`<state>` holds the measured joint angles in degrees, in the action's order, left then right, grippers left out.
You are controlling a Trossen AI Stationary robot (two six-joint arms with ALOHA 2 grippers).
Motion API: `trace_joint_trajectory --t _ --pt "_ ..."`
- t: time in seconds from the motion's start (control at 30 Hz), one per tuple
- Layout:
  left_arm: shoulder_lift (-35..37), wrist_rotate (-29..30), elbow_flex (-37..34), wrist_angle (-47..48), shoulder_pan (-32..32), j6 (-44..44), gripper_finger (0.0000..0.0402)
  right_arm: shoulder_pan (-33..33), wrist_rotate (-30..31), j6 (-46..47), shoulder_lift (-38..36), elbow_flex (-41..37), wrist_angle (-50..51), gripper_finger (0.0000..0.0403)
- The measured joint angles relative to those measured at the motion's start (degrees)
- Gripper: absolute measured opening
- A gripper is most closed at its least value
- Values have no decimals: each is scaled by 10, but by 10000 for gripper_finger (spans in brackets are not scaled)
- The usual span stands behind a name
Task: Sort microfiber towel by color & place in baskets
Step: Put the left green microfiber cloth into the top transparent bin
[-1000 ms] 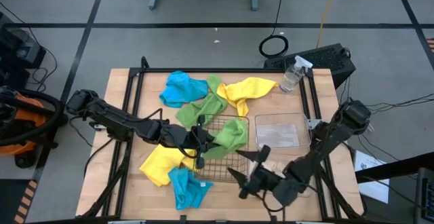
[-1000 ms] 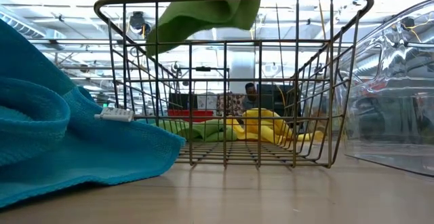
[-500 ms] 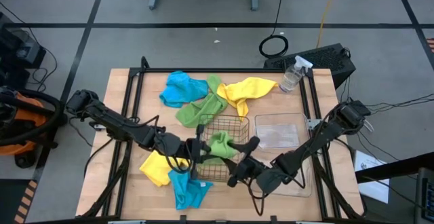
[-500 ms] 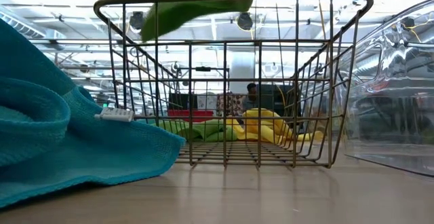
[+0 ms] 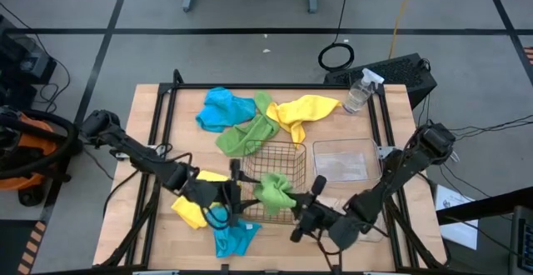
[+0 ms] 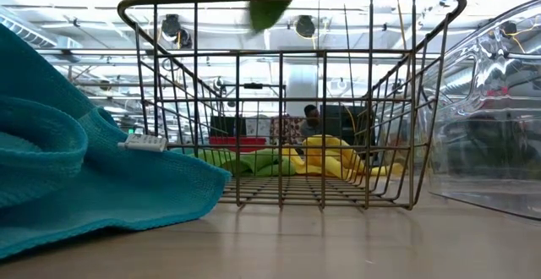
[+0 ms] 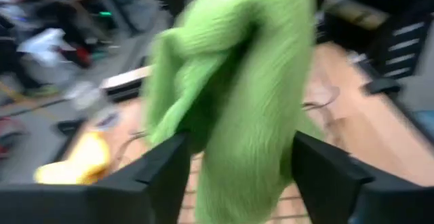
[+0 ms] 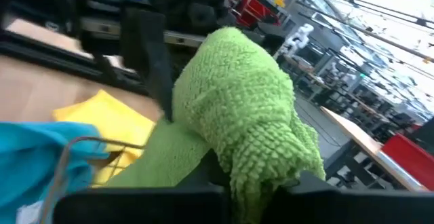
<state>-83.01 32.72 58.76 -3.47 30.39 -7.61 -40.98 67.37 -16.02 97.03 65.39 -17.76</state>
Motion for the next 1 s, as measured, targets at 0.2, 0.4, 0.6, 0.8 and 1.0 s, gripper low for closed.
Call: trace_joint_trajectory --t 0.2,0.4,0.6,0.8,1.0 --pt "21 75 0 -16 42 -24 298 -28 -4 63 -23 0 63 6" --pt "14 -3 0 -114 52 -80 302 -29 -79 85 -29 0 106 7" --pt "-37 -52 0 -226 39 -124 302 -22 -97 109 -30 0 128 8" --pt "-75 -55 0 -250 18 -128 302 -10 -123 121 -30 0 143 8" --pt "-104 -114 0 -248 -7 -123 302 -5 -123 124 -30 0 142 8"
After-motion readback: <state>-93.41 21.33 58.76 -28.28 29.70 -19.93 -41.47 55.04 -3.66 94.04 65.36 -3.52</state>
